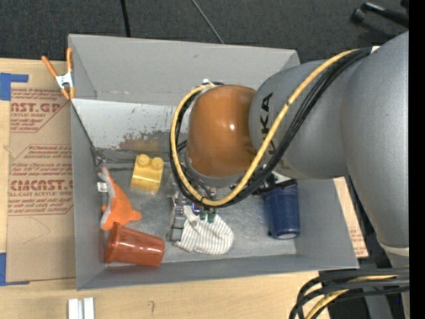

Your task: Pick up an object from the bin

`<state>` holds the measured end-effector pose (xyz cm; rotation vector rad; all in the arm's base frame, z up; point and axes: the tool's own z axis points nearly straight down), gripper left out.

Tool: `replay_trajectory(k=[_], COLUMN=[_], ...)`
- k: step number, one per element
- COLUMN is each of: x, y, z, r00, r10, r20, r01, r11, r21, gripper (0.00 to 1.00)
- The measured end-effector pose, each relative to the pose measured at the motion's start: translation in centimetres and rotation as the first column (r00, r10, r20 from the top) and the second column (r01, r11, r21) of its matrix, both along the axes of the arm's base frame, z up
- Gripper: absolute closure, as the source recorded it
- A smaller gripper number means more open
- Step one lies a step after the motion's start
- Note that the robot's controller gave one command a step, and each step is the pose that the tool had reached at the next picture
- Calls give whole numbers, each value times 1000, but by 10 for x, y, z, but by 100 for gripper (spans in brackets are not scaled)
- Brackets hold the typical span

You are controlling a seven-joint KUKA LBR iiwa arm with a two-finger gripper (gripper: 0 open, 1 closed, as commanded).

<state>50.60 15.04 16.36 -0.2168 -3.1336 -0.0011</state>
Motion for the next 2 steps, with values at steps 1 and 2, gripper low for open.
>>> replay_trajectory(k=[1, 2], x=[-6, -7], y=[-46, -61], z=[-29, -37], r00=[997, 995], r10=[77, 101], r20=[2, 0], r01=[-77, -101], r11=[997, 995], r21=[1, 0], gripper=[0, 0])
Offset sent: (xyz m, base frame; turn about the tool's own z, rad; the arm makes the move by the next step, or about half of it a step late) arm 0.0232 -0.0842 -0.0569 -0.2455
